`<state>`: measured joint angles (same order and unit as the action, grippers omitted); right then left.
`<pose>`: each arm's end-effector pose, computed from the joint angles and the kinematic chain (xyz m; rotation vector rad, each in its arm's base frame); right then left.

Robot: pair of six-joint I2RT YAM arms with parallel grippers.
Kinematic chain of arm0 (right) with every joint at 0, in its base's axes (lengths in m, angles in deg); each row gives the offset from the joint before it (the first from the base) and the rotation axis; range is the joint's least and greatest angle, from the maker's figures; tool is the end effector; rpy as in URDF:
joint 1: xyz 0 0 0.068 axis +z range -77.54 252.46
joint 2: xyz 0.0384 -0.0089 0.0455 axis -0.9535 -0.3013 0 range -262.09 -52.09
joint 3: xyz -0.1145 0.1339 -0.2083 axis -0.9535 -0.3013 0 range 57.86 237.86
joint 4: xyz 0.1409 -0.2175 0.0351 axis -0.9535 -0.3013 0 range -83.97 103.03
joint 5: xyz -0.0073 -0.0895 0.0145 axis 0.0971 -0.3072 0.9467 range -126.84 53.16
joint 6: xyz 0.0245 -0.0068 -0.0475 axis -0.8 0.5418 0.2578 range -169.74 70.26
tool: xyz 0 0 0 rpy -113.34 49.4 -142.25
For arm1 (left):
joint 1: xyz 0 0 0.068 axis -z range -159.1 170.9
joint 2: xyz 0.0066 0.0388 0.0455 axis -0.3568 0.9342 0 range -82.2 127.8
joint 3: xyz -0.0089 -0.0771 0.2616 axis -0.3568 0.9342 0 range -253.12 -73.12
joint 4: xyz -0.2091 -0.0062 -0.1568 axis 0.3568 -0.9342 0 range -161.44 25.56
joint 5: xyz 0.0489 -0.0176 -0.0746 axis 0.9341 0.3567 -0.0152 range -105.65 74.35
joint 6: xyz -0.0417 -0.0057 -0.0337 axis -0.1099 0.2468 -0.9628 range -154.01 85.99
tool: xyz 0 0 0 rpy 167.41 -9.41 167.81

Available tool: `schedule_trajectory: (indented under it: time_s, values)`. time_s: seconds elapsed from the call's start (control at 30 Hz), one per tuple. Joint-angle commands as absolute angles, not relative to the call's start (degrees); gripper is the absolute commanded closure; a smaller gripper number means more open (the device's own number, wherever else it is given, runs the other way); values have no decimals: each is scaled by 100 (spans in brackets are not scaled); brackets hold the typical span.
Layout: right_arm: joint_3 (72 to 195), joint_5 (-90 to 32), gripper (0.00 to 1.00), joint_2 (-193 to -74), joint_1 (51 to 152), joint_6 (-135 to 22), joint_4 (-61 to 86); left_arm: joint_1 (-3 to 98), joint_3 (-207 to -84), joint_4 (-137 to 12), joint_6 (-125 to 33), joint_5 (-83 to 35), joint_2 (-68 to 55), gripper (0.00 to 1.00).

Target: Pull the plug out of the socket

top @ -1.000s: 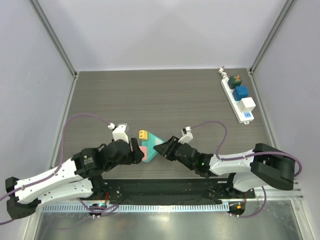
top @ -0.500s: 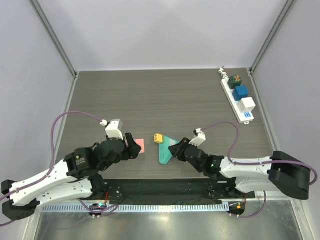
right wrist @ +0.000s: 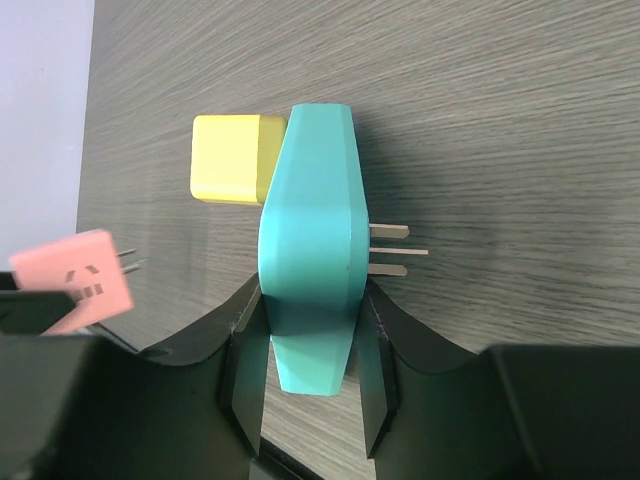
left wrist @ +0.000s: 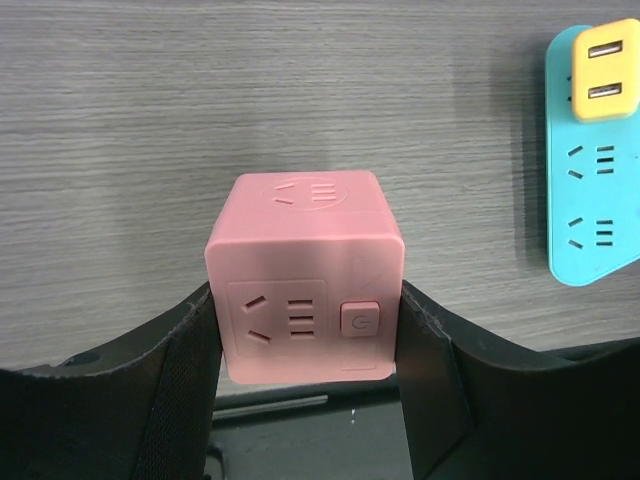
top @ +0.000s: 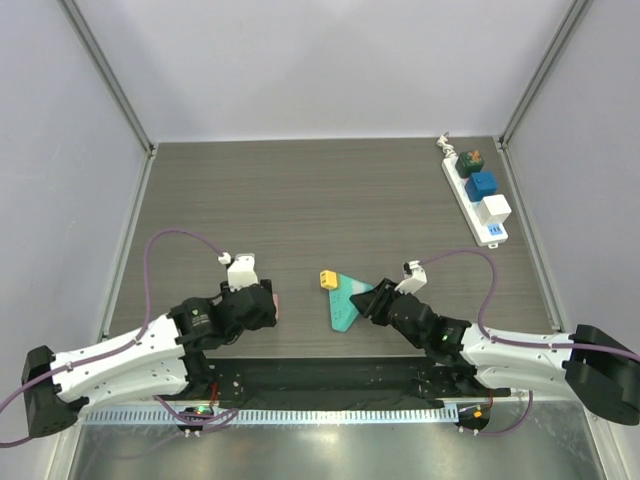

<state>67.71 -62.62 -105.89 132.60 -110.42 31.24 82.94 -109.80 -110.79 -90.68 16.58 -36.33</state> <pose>0.1019 0.1464 0.1536 0.3073 2.0673 0.8962 0.0854 -0.1206 0.2373 -0.1003 2.3579 -0.2812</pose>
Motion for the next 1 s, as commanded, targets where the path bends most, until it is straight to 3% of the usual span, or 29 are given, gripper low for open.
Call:
schedule_trajectory:
  time_s: [0.0, 0.17, 0.4, 0.67, 0.77, 0.83, 0.9, 0.97]
  values:
    - [6691, -6110, 99, -10552, 13232, -10792, 3376, 8199, -10688, -9805, -8781, 1845, -3772, 100]
    - [6700, -5925, 99, -10693, 13241, -10836, 3499, 7462, -10212, -8407, -8614, 1952, -3633, 100]
    - [6674, -5811, 99, -10781, 13241, -10845, 3737, 5441, -10528, -6368, -7771, 651, -1859, 100]
    - [6726, -5802, 99, -10790, 13197, -10757, 3729, 5193, -11617, -4582, -6979, 18, 504, 99]
    - [6823, -5758, 99, -10816, 13144, -10695, 3649, 5105, -12022, -4642, -7101, -150, 893, 89]
    - [6867, -5723, 99, -10887, 13100, -10669, 3658, 5061, -12215, -4765, -7233, -167, 1105, 65]
    - [6876, -5671, 99, -10957, 13082, -10660, 3719, 5052, -12321, -5106, -7303, -106, 1184, 33]
    - [6867, -5609, 99, -11106, 13039, -10677, 3825, 5043, -12453, -5284, -7278, 8, 1193, 23]
